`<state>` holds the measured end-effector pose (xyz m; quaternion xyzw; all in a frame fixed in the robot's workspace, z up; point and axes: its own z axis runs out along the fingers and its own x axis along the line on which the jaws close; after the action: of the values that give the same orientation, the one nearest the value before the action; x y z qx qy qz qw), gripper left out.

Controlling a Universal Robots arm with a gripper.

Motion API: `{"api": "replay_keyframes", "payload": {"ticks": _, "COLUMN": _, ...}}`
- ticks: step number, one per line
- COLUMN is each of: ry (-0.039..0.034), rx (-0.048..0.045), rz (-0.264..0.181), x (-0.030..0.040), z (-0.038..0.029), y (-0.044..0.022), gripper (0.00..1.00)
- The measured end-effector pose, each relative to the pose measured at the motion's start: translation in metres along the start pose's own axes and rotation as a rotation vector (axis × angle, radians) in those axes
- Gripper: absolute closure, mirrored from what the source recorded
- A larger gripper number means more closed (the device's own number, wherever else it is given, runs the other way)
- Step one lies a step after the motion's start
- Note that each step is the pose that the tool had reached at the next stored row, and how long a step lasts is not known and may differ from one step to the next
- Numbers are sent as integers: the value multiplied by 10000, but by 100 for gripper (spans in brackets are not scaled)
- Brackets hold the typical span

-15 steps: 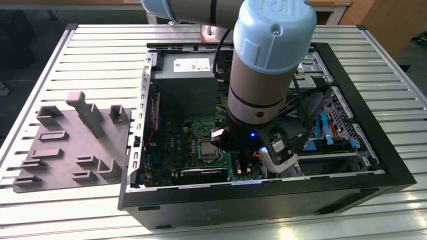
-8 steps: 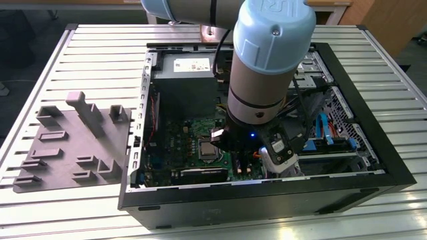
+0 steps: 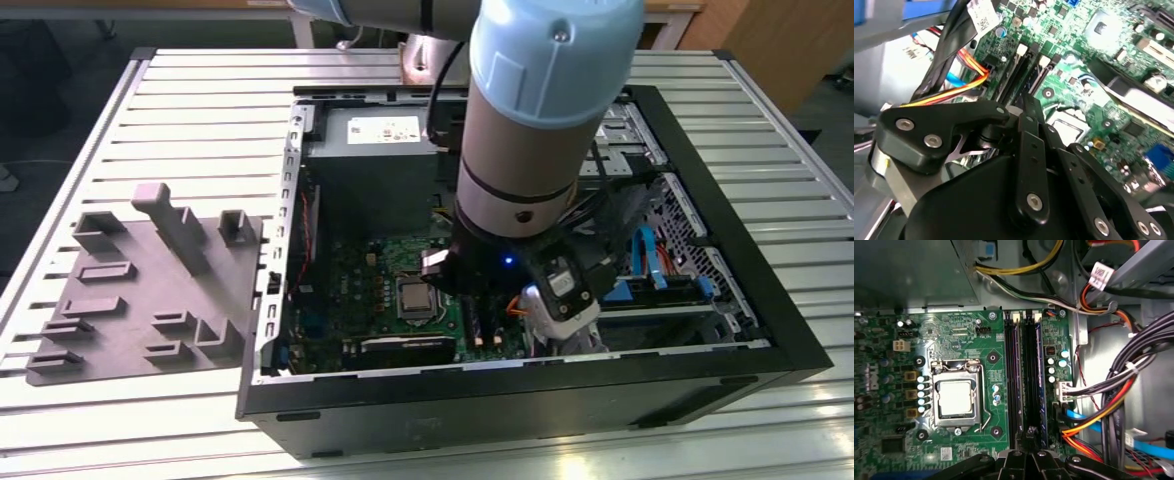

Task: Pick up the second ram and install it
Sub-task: 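Press down the second ram until it locks into place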

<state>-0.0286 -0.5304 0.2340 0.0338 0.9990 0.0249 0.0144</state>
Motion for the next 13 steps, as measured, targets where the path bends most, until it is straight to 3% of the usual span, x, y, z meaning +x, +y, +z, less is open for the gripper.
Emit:
{"api": "replay_keyframes", "payload": {"ticks": 4, "ry": 0, "rx": 2, "rz": 0, "x": -3, "z": -105, "y": 5, "gripper": 89}}
{"api": "replay_keyframes", "payload": {"ticks": 13, "ry": 1, "rx": -13, "rz": 1, "x": 1, "z": -103, "y": 43, "gripper": 89}}
